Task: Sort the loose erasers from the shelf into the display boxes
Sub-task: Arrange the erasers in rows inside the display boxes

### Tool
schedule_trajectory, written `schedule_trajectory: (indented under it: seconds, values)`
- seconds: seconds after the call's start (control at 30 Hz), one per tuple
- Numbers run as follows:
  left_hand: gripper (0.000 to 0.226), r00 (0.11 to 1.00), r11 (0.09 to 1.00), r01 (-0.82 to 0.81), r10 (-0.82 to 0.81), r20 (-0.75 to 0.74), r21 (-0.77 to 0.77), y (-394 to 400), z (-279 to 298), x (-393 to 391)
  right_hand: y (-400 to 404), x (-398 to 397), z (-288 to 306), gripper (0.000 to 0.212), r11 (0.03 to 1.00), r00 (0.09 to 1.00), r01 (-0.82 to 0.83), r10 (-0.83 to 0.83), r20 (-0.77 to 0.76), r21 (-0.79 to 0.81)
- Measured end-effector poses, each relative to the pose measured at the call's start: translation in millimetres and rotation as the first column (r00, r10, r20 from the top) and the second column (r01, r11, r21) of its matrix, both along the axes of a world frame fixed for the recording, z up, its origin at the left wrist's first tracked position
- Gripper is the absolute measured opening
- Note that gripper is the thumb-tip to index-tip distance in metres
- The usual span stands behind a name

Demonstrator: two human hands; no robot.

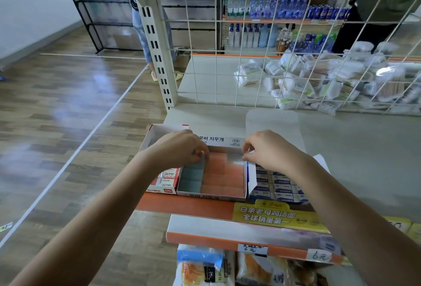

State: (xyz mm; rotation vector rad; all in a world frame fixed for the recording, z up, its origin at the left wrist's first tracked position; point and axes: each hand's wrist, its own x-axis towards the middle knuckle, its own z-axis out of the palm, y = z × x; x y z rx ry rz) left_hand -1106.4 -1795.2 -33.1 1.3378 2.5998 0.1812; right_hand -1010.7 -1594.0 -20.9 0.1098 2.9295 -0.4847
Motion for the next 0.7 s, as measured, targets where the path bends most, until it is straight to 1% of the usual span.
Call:
schedule_trajectory:
  seconds: [0.27,0.37,0.5,0.6,0.7]
  values:
    - [0.018,1.0,0.999,-0.014,0.014,-0.003,-0.052,8.2,6.0,-0.1,6.1,1.1,-1.1,0.021,0.999,0.999,-0.034,0.033,-0.029,-0.031]
    - [0.018,0.997,0.997,-0.038,0.033,-0.07,-0.069,28.2,23.2,-2.9,14.6,1.4,5.1,0.023,1.0,0.994,-0.029,0.03,-0.105,0.011]
    - [0.026,0.97,0.999,-0.017,0.007,-0.243,-0.036,82.4,42.6,-11.5,52.3,1.7,14.6,0.026,0.987,0.977,0.041,-0.008,-0.211,0.156]
    - [0.036,0.949,0.999,0.043,-0.047,-0.31,-0.021,141.4,54.1,-4.7,97.9,14.4,19.7,0.033,0.966,0.981,0.117,-0.076,-0.178,0.232]
    - [0.042,0.927,0.986,0.165,-0.169,-0.334,-0.04,209.8,63.3,18.7,150.7,41.7,23.3,0.039,0.929,0.966,0.251,-0.223,-0.131,0.271]
